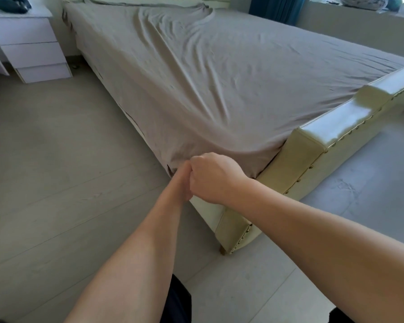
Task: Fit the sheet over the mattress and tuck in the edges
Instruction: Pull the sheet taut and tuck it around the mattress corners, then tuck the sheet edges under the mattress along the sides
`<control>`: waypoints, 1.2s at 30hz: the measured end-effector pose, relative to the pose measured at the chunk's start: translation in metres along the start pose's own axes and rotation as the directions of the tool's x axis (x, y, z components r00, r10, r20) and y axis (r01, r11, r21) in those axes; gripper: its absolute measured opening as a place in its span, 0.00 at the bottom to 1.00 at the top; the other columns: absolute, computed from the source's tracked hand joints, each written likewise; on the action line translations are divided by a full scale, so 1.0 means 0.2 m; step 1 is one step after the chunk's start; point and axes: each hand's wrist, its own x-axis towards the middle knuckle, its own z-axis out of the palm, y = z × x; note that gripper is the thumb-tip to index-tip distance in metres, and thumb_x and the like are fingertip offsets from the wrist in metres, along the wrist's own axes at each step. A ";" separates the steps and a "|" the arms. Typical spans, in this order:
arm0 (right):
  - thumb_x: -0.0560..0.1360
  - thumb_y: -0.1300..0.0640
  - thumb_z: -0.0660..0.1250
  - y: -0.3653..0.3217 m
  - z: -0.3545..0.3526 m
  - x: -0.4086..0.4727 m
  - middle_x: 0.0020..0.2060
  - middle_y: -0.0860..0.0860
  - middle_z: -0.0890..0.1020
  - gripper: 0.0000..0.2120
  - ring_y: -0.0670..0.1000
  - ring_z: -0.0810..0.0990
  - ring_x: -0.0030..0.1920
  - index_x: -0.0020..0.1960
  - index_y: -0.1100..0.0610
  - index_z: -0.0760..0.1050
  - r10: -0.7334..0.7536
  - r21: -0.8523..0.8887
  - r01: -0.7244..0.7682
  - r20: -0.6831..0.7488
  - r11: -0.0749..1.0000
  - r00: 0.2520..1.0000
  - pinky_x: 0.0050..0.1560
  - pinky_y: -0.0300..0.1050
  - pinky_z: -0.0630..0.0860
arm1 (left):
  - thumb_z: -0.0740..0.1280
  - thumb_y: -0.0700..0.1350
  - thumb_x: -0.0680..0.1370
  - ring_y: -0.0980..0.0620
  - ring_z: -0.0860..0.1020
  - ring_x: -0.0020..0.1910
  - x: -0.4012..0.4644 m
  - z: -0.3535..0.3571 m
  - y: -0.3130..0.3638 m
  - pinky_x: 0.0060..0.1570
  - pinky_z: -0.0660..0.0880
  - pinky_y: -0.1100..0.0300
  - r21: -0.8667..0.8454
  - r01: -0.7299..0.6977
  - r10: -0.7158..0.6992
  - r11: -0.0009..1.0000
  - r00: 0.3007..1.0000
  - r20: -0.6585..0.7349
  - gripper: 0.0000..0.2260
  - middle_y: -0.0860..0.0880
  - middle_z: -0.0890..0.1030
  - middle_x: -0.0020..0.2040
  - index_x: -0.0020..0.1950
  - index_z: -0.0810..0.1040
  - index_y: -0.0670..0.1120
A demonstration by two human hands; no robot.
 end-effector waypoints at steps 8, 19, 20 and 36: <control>0.74 0.58 0.58 0.10 -0.03 0.05 0.39 0.50 0.79 0.07 0.55 0.78 0.38 0.41 0.54 0.75 0.068 0.174 -0.053 -0.080 0.983 0.995 0.31 0.44 0.67 | 0.62 0.34 0.66 0.37 0.73 0.53 0.03 -0.07 -0.02 0.43 0.74 0.50 -0.262 0.020 0.018 0.965 0.990 0.141 0.16 0.40 0.75 0.48 0.52 0.76 0.38; 0.73 0.63 0.61 0.11 -0.14 0.13 0.35 0.56 0.85 0.10 0.55 0.85 0.40 0.43 0.61 0.82 0.203 0.415 -0.198 0.034 0.888 0.979 0.43 0.51 0.83 | 0.53 0.62 0.84 0.47 0.86 0.44 0.10 0.03 0.02 0.46 0.82 0.48 -0.058 0.072 -0.070 0.996 0.997 0.020 0.26 0.45 0.87 0.43 0.61 0.81 0.45; 0.74 0.63 0.61 0.11 -0.13 0.14 0.36 0.56 0.85 0.10 0.56 0.85 0.41 0.43 0.62 0.81 0.189 0.394 -0.187 0.034 0.900 0.981 0.44 0.51 0.83 | 0.54 0.58 0.84 0.45 0.86 0.38 0.11 0.03 0.03 0.41 0.83 0.46 0.165 0.077 -0.072 0.983 0.997 -0.036 0.23 0.45 0.86 0.38 0.57 0.82 0.42; 0.71 0.52 0.61 0.22 -0.03 0.65 0.38 0.45 0.79 0.04 0.53 0.77 0.40 0.43 0.49 0.74 0.004 0.272 0.042 -0.167 0.961 0.986 0.37 0.46 0.69 | 0.65 0.50 0.77 0.45 0.81 0.46 0.40 -0.25 0.02 0.48 0.82 0.46 0.036 0.085 -0.066 0.996 0.929 -0.363 0.14 0.43 0.84 0.49 0.57 0.80 0.43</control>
